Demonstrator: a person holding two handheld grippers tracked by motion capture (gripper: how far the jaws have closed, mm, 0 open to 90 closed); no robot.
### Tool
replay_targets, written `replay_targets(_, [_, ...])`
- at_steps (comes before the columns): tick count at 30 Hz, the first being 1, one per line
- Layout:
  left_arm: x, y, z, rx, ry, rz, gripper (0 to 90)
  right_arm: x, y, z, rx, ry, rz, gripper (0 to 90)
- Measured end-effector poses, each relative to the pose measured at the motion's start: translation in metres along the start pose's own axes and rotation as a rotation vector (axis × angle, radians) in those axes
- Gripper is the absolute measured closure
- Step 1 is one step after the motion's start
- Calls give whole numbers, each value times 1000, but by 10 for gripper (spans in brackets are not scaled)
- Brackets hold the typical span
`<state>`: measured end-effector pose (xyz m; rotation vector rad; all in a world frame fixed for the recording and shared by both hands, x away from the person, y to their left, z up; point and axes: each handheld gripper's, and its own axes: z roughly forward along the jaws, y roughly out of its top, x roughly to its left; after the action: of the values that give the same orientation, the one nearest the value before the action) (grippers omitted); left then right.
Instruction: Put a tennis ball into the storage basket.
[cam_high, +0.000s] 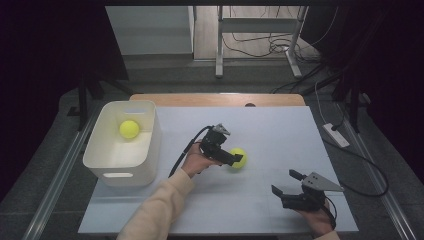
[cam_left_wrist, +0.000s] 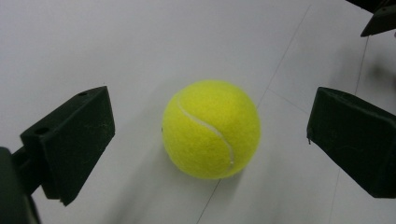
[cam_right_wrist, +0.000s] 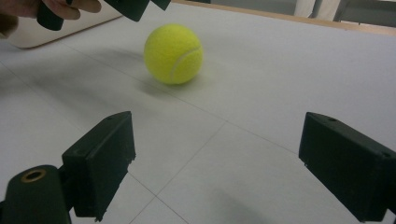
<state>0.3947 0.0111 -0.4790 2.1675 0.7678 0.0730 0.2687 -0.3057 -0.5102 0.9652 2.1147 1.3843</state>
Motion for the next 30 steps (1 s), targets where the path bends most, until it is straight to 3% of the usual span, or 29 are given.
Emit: replay_targets(30, [-2,-7,28,58,-22,-23,23,0,0,0,-2,-2,1,110])
